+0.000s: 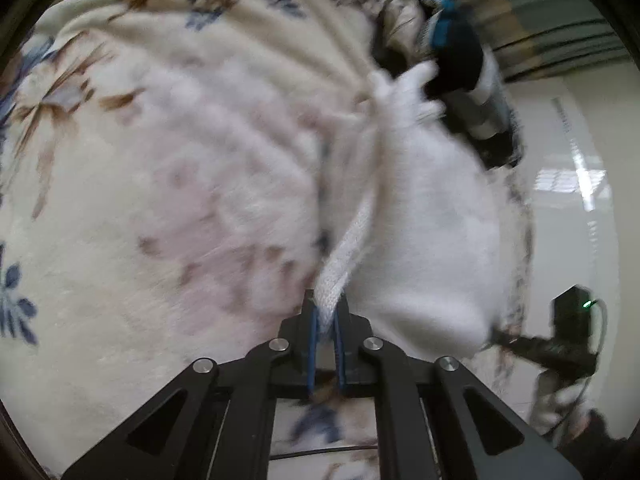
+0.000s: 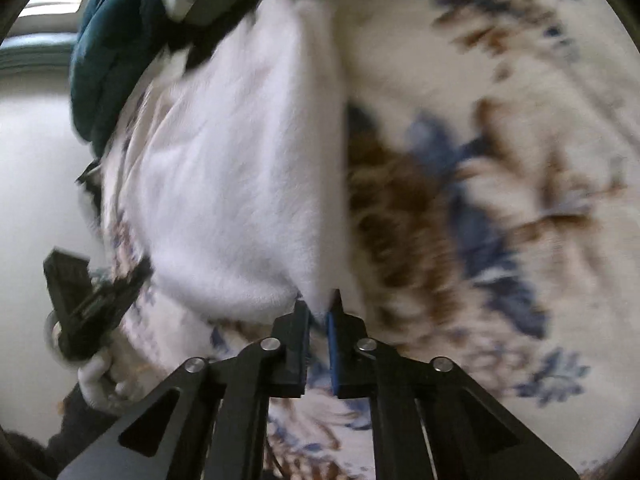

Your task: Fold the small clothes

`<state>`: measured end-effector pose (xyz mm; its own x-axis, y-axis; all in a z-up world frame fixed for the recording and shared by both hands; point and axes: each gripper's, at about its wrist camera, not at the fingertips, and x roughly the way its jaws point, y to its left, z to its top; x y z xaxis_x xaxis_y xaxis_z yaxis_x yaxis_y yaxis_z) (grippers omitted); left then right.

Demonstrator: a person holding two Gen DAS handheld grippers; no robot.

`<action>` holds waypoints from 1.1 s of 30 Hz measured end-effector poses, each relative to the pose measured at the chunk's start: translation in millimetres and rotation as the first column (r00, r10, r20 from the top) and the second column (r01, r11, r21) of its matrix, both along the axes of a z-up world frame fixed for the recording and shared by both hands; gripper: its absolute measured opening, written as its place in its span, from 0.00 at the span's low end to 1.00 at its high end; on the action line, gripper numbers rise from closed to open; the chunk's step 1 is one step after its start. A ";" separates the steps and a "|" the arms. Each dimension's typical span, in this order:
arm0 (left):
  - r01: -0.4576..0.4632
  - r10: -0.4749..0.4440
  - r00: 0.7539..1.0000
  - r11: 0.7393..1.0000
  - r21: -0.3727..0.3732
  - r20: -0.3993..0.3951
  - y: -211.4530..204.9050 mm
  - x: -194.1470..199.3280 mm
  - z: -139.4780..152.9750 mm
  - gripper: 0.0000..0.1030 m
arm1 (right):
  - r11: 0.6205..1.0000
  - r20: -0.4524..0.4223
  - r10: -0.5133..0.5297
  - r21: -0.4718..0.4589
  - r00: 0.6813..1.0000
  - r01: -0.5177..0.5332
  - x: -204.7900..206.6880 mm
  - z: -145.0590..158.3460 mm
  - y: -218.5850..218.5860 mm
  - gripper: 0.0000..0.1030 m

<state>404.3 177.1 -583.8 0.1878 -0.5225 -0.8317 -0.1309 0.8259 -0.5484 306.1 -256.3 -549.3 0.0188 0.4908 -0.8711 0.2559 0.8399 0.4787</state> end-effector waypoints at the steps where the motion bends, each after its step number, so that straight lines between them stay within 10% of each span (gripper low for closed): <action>1: -0.009 0.009 1.000 1.000 -0.014 -0.021 3.7 -1.8 -4.9 0.04 | 1.000 -0.014 0.003 -0.010 1.000 -0.003 1.8 -3.3 -0.5 0.05; 5: 0.020 -0.021 0.999 1.000 -0.005 -0.034 2.6 -0.3 16.7 0.12 | 1.000 -0.085 0.020 0.024 0.996 -0.018 16.8 -13.9 5.2 0.05; 8: 0.057 -0.058 0.998 0.998 0.025 0.039 -7.2 15.7 49.8 0.47 | 0.999 -0.012 0.026 -0.025 1.000 -0.026 32.2 15.2 -1.5 0.14; 10: 0.079 -0.086 0.990 0.995 0.063 0.113 -21.7 41.7 66.6 0.55 | 0.997 0.068 0.030 -0.069 0.997 -0.026 46.5 37.6 -8.0 0.46; 16: 0.222 -0.256 0.955 0.952 0.212 0.149 -90.8 134.8 43.2 0.48 | 0.988 0.174 0.106 -0.131 0.979 -0.084 126.6 35.3 8.9 0.50; 18: 0.267 -0.302 0.943 0.937 0.226 0.138 -107.8 154.7 28.0 0.07 | 0.977 0.176 0.150 -0.177 0.973 -0.118 157.1 19.9 18.4 0.50; 20: 0.254 -0.289 0.945 0.944 0.210 0.154 -108.1 157.2 29.0 0.07 | 0.973 0.174 0.170 -0.189 0.970 -0.137 171.2 10.5 29.0 0.32; 21: 0.233 -0.266 0.948 0.954 0.187 0.175 -103.6 155.5 36.1 0.06 | 0.971 0.185 0.153 -0.212 0.971 -0.112 174.3 10.8 28.0 0.06; 27: 0.034 -0.041 0.973 0.999 0.030 0.229 -47.8 142.2 69.8 0.06 | 0.971 0.289 0.051 -0.237 0.956 0.020 168.2 49.4 5.8 0.04; 33: -0.025 0.018 0.991 0.999 0.049 0.132 -32.6 180.2 24.6 0.06 | 0.972 0.310 0.032 -0.230 0.950 0.042 197.9 49.1 7.6 0.04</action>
<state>584.4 144.4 -559.3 0.3079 -0.4754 -0.8241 -0.0787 0.8505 -0.5200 504.0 -248.7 -500.3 0.3073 0.2764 -0.9106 0.1307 0.9355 0.3281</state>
